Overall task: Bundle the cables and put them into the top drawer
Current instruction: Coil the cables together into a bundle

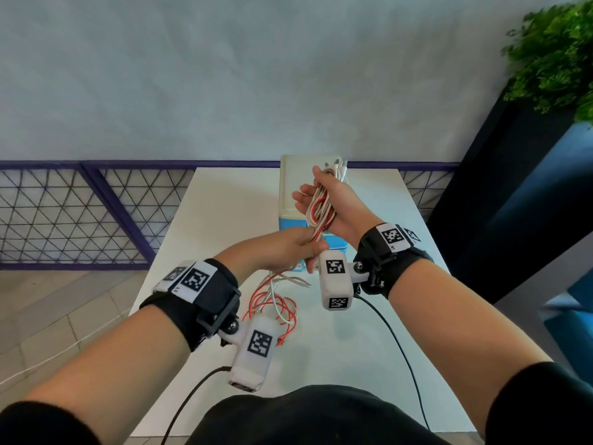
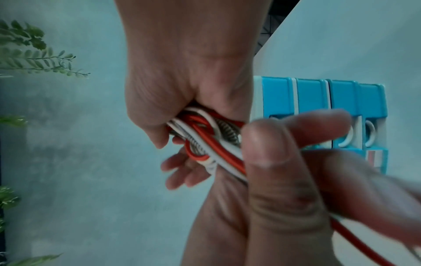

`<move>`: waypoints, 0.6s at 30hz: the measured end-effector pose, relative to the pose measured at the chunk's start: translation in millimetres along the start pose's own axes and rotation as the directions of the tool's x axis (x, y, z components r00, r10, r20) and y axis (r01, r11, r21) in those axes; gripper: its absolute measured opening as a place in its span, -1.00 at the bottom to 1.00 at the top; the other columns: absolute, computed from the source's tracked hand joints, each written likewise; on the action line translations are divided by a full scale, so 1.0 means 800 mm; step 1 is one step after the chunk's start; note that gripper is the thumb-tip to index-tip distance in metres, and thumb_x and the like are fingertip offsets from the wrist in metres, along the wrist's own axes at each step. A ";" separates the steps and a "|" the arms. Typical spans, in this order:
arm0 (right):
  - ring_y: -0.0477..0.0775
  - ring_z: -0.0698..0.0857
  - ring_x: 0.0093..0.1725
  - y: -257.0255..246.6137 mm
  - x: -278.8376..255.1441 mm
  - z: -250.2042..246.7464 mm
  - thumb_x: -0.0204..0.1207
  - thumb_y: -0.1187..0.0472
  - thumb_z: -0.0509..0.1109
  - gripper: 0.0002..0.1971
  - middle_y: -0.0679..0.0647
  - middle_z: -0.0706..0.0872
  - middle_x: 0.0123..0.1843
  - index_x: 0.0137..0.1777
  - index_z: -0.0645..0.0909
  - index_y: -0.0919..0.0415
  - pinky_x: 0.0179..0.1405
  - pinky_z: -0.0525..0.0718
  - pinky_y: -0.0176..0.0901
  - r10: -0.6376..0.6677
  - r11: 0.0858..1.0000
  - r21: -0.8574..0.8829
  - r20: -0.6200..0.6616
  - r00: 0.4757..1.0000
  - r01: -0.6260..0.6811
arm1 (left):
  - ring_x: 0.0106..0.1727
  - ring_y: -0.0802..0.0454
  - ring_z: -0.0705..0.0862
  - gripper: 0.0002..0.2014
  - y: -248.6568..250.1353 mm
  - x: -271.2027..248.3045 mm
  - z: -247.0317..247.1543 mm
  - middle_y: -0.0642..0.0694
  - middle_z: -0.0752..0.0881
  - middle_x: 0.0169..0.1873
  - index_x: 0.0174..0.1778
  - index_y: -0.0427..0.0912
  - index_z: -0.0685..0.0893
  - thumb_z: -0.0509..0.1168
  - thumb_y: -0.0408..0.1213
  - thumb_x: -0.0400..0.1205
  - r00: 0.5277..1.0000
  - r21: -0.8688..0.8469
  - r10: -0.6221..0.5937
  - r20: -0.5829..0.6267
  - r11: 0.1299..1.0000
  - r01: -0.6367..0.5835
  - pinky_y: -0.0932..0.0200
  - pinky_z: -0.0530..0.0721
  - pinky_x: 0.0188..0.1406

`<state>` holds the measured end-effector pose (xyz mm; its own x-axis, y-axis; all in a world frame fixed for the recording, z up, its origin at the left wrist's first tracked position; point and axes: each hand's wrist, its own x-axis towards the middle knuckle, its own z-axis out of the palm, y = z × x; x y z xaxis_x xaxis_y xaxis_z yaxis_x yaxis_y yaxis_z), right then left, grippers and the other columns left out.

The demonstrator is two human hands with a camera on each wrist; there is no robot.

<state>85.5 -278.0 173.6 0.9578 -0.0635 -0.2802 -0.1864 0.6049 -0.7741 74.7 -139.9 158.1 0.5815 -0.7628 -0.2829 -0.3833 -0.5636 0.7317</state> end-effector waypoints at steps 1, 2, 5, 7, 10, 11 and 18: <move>0.05 0.74 -0.45 -0.001 -0.001 0.003 0.62 0.08 0.36 -0.72 0.07 0.68 -0.45 -0.27 0.44 0.16 -0.42 0.73 -0.16 -0.005 1.000 0.009 -0.025 1.000 0.005 | -0.05 -0.05 0.62 -0.62 -0.002 -0.001 0.001 -0.23 0.75 0.00 0.10 -0.22 0.58 0.06 0.02 0.71 0.999 -0.047 0.028 -0.017 0.998 -0.029 -0.11 0.61 0.16; -0.02 0.63 -0.57 -0.002 -0.001 0.005 0.62 0.07 0.36 -0.70 0.02 0.58 -0.54 -0.30 0.42 0.15 -0.54 0.64 -0.23 -0.014 1.000 0.011 -0.049 0.999 0.014 | -0.06 0.01 0.62 -0.62 -0.003 0.000 0.002 -0.28 0.74 0.00 0.13 -0.24 0.58 0.07 0.01 0.71 0.998 -0.096 0.057 -0.033 0.994 -0.059 -0.01 0.61 0.11; -0.14 0.35 -0.71 -0.013 0.000 0.011 0.62 0.05 0.36 -0.63 -0.08 0.35 -0.65 -0.37 0.33 0.09 -0.73 0.41 -0.32 -0.051 0.998 0.031 -0.108 0.993 0.055 | -0.34 0.22 0.57 -0.69 -0.013 -0.003 0.011 -0.27 0.63 -0.33 -0.07 -0.38 0.57 0.13 -0.15 0.72 0.994 -0.135 0.092 -0.059 0.986 -0.099 0.38 0.55 -0.21; -0.16 0.30 -0.73 -0.026 -0.001 0.013 0.62 0.07 0.36 -0.64 -0.10 0.31 -0.67 -0.35 0.32 0.09 -0.75 0.37 -0.33 -0.083 0.995 0.037 -0.125 0.989 0.089 | -0.42 0.18 0.56 -0.76 -0.036 -0.004 0.020 -0.08 0.57 -0.44 -0.20 -0.26 0.57 0.16 -0.21 0.70 0.997 -0.112 0.045 -0.057 0.992 -0.051 0.26 0.59 -0.22; -0.15 0.29 -0.73 -0.039 -0.004 0.015 0.62 0.10 0.36 -0.67 -0.09 0.30 -0.67 -0.33 0.35 0.09 -0.75 0.36 -0.33 -0.120 0.992 0.008 -0.133 0.984 0.123 | -0.38 0.10 0.59 -0.80 -0.071 -0.004 0.027 -0.06 0.64 -0.39 -0.27 -0.03 0.56 0.19 -0.22 0.68 0.990 -0.106 -0.001 -0.145 0.994 -0.014 -0.01 0.60 -0.14; -0.15 0.29 -0.73 -0.040 -0.004 0.016 0.61 0.11 0.36 -0.67 -0.09 0.30 -0.67 -0.33 0.35 0.09 -0.74 0.36 -0.33 -0.124 0.992 -0.005 -0.129 0.984 0.124 | -0.40 0.16 0.58 -0.81 -0.075 -0.003 0.027 -0.03 0.67 -0.38 -0.27 0.00 0.56 0.20 -0.21 0.68 0.986 -0.070 -0.004 -0.169 0.998 -0.008 0.07 0.57 -0.19; -0.12 0.27 -0.69 -0.042 -0.009 0.022 0.60 0.15 0.37 -0.71 -0.08 0.27 -0.63 -0.28 0.35 0.10 -0.69 0.39 -0.29 -0.157 0.985 -0.093 -0.101 0.982 0.148 | -0.49 0.13 0.53 -0.80 -0.087 -0.003 0.012 0.05 0.75 -0.40 -0.32 0.03 0.66 0.29 -0.05 0.60 0.967 0.120 -0.013 -0.256 0.992 0.045 0.22 0.50 -0.35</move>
<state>88.4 -284.0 211.8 0.9483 -0.2374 -0.2108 -0.0622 0.5122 -0.8566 93.1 -102.1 101.3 0.7508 -0.6488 -0.1244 -0.4401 -0.6317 0.6382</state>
